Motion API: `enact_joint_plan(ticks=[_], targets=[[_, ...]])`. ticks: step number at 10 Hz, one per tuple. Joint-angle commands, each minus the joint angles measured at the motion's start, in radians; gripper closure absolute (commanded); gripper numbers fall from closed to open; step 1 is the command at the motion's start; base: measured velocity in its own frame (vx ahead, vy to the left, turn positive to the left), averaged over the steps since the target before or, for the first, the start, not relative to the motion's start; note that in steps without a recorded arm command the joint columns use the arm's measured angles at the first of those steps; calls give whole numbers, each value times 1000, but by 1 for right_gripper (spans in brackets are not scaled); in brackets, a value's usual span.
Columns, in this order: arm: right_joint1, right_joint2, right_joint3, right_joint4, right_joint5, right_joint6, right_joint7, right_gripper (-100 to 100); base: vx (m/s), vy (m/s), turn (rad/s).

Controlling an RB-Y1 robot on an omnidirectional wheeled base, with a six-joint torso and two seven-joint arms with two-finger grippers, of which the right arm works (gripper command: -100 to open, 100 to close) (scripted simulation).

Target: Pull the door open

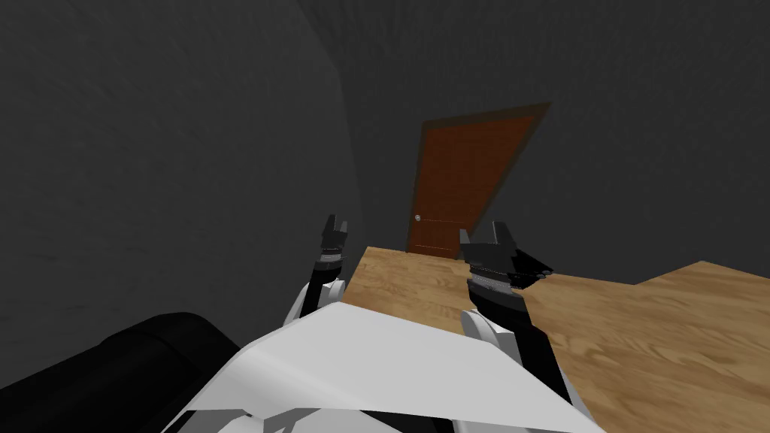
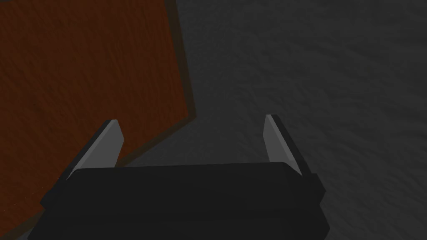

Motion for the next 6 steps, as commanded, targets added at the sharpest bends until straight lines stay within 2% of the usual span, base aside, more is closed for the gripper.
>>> enact_joint_plan(ticks=[1,4,6], targets=[[-10,-7,-9,34,12,-10,24,-100,87,-9,-15],[-23,-14,-20,78,29,-23,56,-100,124,2,-8],[-41,-22,-35,137,50,-41,99,-100,143,11,-12]])
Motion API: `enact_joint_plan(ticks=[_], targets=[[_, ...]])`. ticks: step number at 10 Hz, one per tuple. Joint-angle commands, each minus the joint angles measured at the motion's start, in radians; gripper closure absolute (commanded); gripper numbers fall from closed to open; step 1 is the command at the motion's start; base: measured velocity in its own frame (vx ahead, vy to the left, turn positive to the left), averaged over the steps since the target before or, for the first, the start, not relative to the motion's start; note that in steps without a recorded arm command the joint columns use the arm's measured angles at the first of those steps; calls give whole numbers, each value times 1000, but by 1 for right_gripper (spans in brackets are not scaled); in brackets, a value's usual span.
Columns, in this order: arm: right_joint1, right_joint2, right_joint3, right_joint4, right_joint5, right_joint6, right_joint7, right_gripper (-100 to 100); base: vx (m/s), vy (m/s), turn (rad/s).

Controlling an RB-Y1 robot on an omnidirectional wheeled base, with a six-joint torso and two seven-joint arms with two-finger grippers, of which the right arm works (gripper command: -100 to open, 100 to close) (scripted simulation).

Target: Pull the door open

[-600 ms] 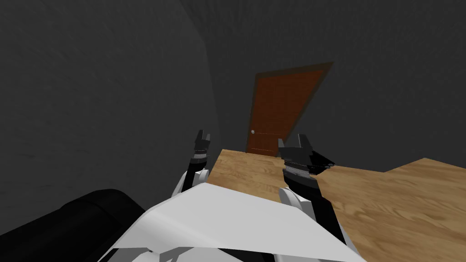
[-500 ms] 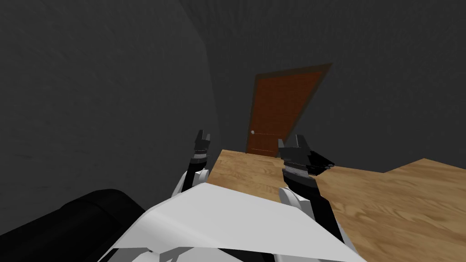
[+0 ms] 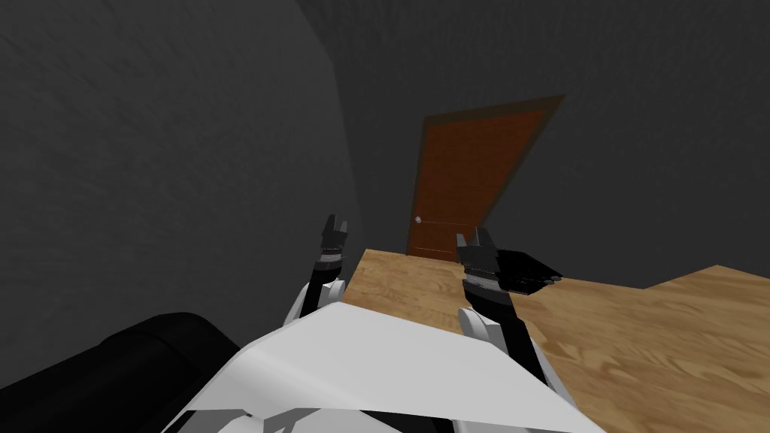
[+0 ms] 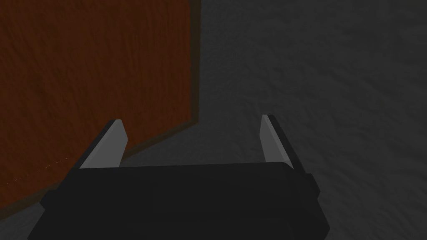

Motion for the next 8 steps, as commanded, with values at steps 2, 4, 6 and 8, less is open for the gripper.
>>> enact_joint_plan(ticks=[2,4,6,8], targets=[[-18,-8,-15,61,27,-17,54,-100,142,4,-15],[-30,-12,-25,101,41,-29,82,-100,137,11,-9],[-42,-17,-35,141,56,-41,111,-100,88,1,-11],[-56,-21,-47,186,73,-54,143,-100,86,5,-10]])
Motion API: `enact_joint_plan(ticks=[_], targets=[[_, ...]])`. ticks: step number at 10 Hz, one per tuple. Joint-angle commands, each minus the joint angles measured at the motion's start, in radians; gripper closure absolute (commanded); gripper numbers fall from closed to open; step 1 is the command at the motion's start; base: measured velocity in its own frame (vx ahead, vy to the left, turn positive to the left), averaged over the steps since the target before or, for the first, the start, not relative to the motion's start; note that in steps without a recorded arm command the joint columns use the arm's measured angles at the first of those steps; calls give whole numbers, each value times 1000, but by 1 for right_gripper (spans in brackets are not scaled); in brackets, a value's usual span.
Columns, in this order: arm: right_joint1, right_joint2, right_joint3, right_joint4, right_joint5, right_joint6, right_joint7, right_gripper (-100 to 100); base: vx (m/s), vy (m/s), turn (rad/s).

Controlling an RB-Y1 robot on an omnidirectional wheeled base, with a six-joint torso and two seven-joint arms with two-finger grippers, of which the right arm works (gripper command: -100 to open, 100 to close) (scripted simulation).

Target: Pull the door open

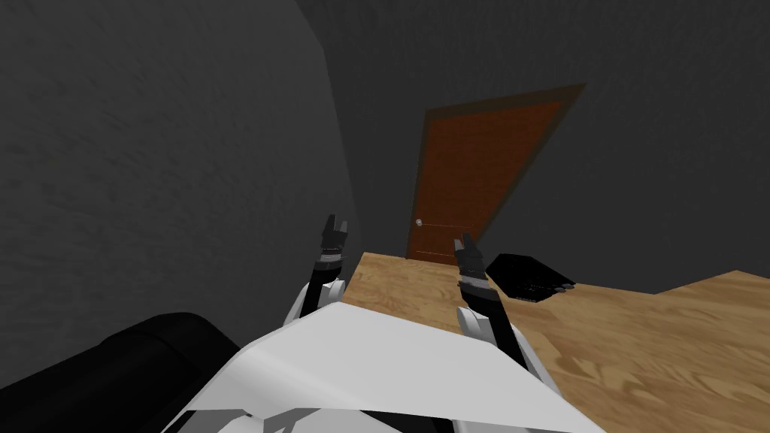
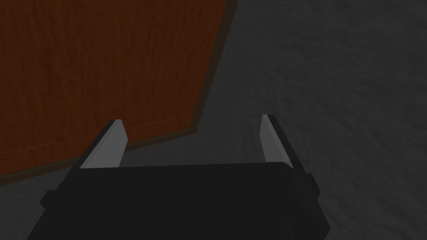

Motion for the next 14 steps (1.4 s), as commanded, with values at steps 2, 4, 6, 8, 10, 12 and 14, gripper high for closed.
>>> enact_joint_plan(ticks=[2,4,6,8,10,12,14], targets=[[-22,-5,-16,65,23,-20,46,-100,104,11,-12],[-36,-9,-28,112,40,-35,80,-100,99,8,-13],[-51,-13,-40,163,59,-50,117,-100,106,4,-12],[-67,-16,-53,214,77,-65,154,-100,103,6,-13],[-83,-20,-67,266,97,-81,192,-100,88,8,-15],[-99,-23,-80,320,117,-97,231,-100,105,2,-11],[-115,-26,-94,374,137,-114,270,-100,94,8,-15]])
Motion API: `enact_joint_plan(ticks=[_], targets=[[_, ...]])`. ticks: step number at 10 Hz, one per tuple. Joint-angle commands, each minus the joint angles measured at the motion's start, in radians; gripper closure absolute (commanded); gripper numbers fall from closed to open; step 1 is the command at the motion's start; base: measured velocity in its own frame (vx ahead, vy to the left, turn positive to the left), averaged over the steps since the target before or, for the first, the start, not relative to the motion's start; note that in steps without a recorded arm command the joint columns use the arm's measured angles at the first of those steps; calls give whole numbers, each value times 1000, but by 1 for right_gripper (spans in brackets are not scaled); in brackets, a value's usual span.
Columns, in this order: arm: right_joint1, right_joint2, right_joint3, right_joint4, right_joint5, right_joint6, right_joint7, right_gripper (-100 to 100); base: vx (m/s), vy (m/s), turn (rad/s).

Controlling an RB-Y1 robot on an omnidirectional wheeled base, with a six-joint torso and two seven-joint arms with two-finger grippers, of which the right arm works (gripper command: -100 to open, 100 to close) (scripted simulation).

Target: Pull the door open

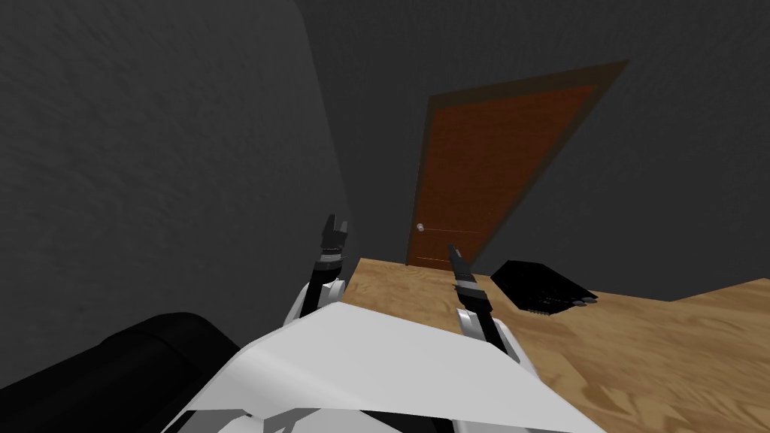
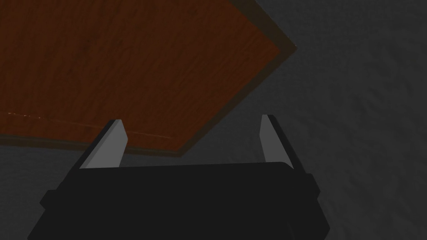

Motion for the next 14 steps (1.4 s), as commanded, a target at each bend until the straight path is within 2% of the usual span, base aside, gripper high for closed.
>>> enact_joint_plan(ticks=[1,10,11,14], targets=[[-11,-1,-10,41,17,-12,34,-100,95,9,-15],[-86,-11,-74,291,109,-87,215,-100,99,11,-14],[-86,-11,-74,291,109,-87,215,-100,64,-2,-4],[-111,-14,-95,370,139,-112,274,-100,81,2,-13]])
